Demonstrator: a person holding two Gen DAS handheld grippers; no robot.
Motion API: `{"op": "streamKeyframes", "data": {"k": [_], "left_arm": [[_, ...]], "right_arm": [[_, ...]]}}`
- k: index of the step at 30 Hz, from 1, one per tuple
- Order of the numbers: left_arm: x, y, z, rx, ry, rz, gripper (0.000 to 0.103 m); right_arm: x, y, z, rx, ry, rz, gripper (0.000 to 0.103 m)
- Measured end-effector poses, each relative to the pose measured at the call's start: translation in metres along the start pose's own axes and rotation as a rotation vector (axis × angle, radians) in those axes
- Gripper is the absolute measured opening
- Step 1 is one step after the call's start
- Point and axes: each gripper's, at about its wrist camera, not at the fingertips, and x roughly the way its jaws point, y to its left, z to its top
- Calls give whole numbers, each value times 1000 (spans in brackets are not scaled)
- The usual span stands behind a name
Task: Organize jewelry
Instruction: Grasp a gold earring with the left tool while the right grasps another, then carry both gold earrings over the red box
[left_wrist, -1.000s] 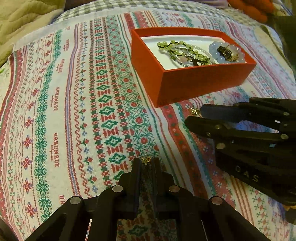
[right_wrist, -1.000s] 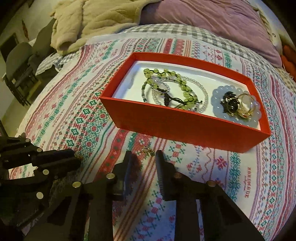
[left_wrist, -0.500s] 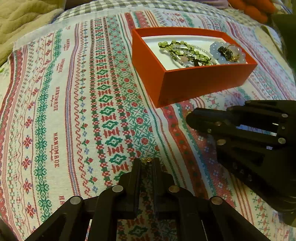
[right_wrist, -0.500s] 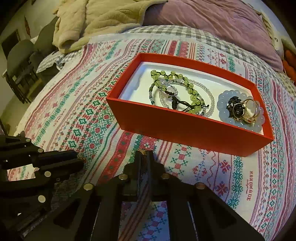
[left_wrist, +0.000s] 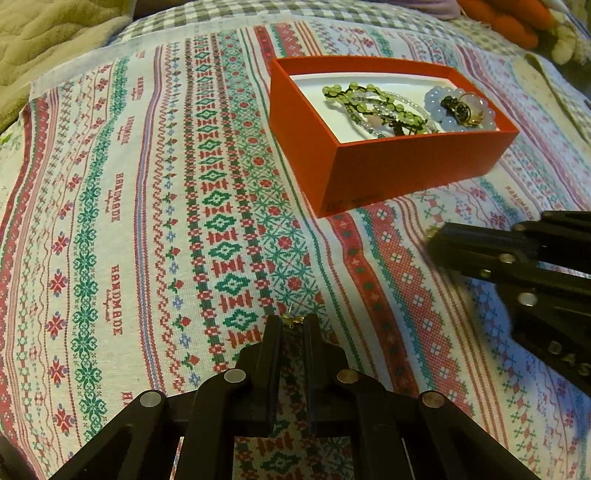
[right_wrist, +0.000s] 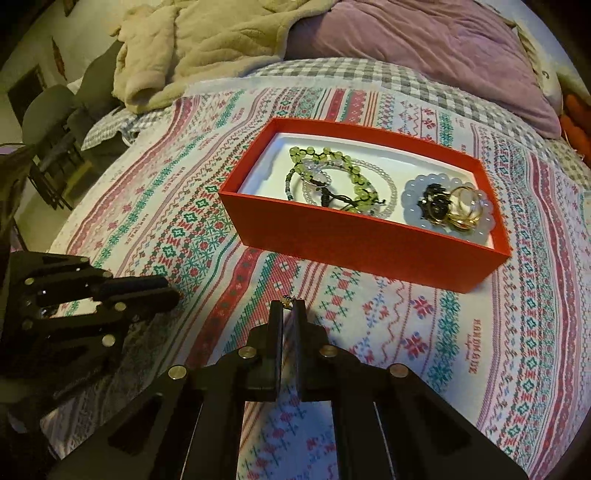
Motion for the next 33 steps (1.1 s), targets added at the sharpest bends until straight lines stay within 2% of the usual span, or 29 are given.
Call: {"op": "streamKeyframes", "data": {"k": [12, 28, 33], "left_arm": [[-11, -8, 14, 1, -35, -25, 5], [-35, -26, 49, -31, -137, -60, 5], [-40, -31, 60, -33, -190, -69, 5]], "right_arm": [[-34, -13, -1, 9, -28, 17, 5], [-65, -36, 26, 70, -106, 13, 5], [-65, -45, 32, 84, -117, 5, 5]]}}
